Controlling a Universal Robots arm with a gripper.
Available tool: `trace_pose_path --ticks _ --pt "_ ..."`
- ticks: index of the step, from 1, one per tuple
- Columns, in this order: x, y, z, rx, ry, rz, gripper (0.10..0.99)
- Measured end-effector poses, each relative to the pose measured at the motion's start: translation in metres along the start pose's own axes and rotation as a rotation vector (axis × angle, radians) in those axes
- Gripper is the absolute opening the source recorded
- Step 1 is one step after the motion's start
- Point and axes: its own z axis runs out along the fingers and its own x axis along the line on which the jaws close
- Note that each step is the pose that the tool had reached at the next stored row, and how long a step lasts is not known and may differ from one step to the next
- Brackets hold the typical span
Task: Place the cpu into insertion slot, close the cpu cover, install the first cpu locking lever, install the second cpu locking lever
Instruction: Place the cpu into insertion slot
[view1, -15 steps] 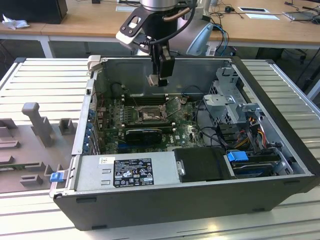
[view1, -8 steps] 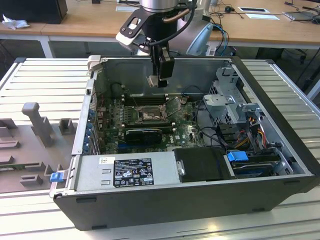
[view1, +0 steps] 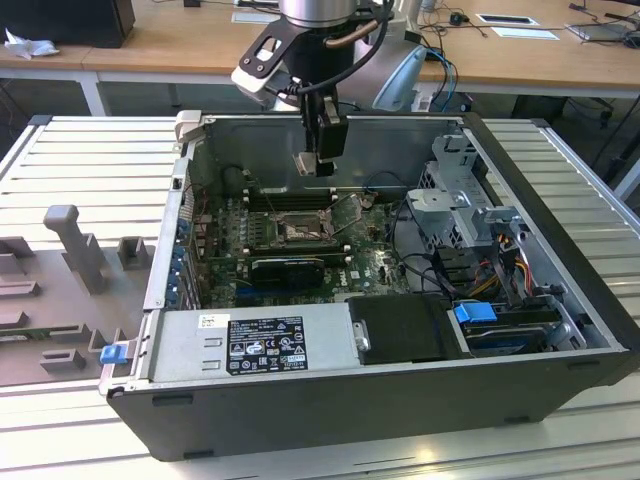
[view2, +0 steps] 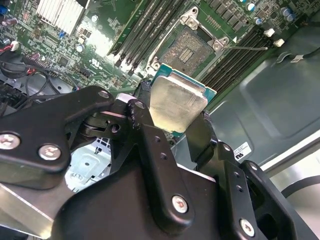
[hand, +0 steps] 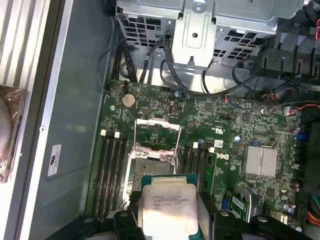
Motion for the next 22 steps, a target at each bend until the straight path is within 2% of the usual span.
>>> trace_pose_path --ticks 9,14,22 --pt "0.0000 -0.0002 0.0023 0.000 -0.0025 0.029 0.529" --pt "-0.0001 -0.0003 0.0035 -0.001 -0.0081 0.095 0.529" --pt "-0.0001 -0.0004 0.0051 -0.001 -0.0089 0.104 0.529"
